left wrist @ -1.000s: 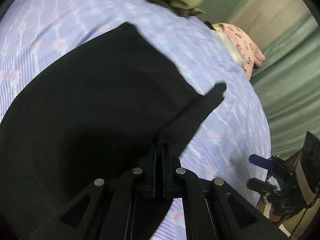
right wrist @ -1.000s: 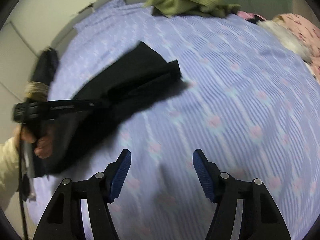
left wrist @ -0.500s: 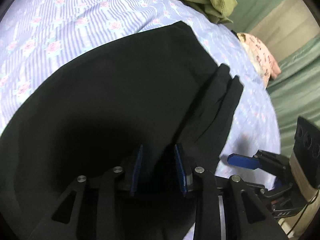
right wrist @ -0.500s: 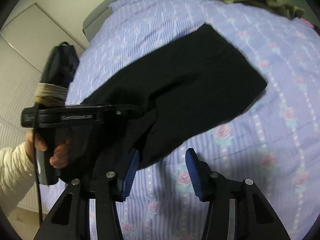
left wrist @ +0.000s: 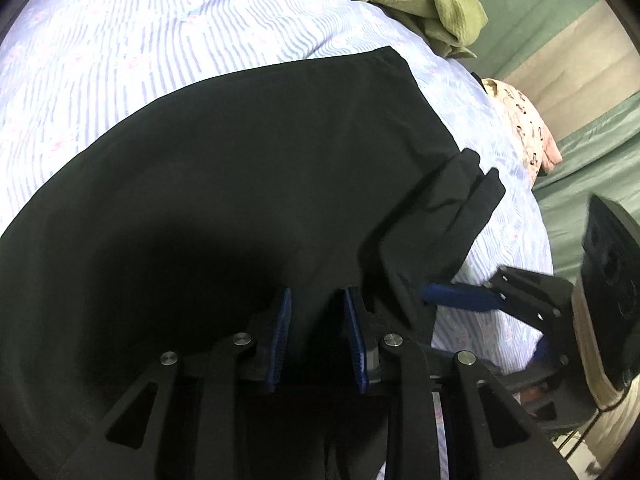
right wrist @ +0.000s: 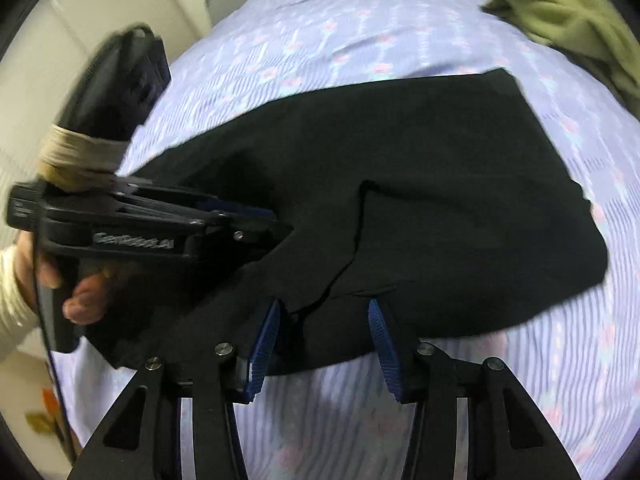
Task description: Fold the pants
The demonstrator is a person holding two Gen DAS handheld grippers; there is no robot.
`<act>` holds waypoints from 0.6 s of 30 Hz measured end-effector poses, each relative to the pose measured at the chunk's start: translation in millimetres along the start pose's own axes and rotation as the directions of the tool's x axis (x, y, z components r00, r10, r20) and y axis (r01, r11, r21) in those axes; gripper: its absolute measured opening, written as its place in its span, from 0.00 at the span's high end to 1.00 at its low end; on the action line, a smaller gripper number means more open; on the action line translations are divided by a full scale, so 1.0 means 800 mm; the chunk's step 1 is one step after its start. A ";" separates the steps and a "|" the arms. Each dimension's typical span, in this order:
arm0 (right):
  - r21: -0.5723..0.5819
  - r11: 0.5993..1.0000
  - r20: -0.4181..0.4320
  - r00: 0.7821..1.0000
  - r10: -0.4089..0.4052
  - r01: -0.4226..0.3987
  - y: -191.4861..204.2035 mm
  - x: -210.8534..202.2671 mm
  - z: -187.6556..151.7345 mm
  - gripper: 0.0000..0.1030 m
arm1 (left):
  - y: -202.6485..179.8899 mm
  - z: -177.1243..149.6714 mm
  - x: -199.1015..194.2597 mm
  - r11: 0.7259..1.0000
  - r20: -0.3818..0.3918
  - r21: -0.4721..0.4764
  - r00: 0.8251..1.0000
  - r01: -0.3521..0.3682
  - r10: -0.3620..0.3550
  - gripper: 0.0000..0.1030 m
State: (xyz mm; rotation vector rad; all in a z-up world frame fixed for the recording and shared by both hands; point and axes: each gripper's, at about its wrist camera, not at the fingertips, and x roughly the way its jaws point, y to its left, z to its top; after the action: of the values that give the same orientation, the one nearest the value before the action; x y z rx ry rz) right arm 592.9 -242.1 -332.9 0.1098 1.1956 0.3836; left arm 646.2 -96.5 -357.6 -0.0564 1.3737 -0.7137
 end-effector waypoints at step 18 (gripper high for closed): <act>0.000 0.998 -0.014 0.998 0.065 -0.065 0.007 -0.019 0.015 0.55 | 0.004 -0.048 -0.025 0.996 0.073 -0.082 0.997 -0.031 0.037 0.93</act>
State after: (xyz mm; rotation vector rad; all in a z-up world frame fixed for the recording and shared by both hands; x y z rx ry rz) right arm 597.5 -240.6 -313.4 0.1460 1.2074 0.4421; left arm 612.4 -70.3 -350.1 -0.1228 1.3284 -0.6217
